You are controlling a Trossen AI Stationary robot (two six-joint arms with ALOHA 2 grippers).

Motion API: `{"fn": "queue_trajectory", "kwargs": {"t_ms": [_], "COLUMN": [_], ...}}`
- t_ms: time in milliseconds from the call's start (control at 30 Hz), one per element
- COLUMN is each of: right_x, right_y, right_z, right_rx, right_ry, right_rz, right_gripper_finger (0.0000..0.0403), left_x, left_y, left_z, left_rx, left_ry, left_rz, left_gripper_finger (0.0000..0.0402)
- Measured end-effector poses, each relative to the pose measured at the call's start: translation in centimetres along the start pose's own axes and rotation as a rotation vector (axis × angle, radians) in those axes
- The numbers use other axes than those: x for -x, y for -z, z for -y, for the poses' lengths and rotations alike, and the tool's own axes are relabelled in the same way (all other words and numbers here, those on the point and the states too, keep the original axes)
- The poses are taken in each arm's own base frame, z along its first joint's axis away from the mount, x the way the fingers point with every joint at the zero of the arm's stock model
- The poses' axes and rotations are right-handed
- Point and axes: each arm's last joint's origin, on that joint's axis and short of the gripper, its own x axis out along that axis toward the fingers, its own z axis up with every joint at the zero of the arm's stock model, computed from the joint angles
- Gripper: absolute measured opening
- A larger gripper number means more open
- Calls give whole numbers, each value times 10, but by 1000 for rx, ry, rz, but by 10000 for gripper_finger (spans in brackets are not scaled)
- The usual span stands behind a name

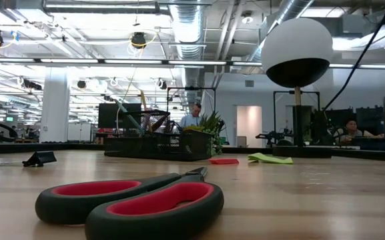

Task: Pick and place office supplies into organizer
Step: Put the blue pen into the black desk organizer

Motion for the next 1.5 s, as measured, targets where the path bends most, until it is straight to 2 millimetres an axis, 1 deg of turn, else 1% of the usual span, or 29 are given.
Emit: {"fn": "queue_trajectory", "kwargs": {"t_ms": [267,500,600,700,800,900,1033,1133,1267,1367,1500], "right_x": [-9,-10,-9,-9,-10,-14,-18,-19,-18,-17,-17], "right_y": [15,24,25,25,26,26,27,27,23,22,21], "right_z": [-3,-1,-1,-3,-3,-3,-2,-2,3,6,9], "right_rx": [1,0,27,70,73,68,-17,-154,-292,-345,-360], "right_ry": [-35,15,13,-12,-43,-39,-34,-17,9,27,104], "right_rz": [-27,-8,-2,3,17,45,73,84,156,166,185], "right_gripper_finger": [82,80,65,39,18,16,16,16,14,14,14], "left_x": [0,0,0,0,0,0,0,0,0,-1,-4], "left_y": [0,0,0,0,0,0,0,0,0,1,0], "left_z": [0,0,0,0,0,0,0,0,0,0,0], "left_rx": [0,1,1,1,2,1,2,7,29,34,34], "left_ry": [2,2,2,2,2,2,2,2,3,13,20], "left_rz": [-8,-9,-9,-9,-9,-9,-9,-8,-14,-59,-118], "left_gripper_finger": [155,155,155,155,155,155,155,155,155,155,155]}}
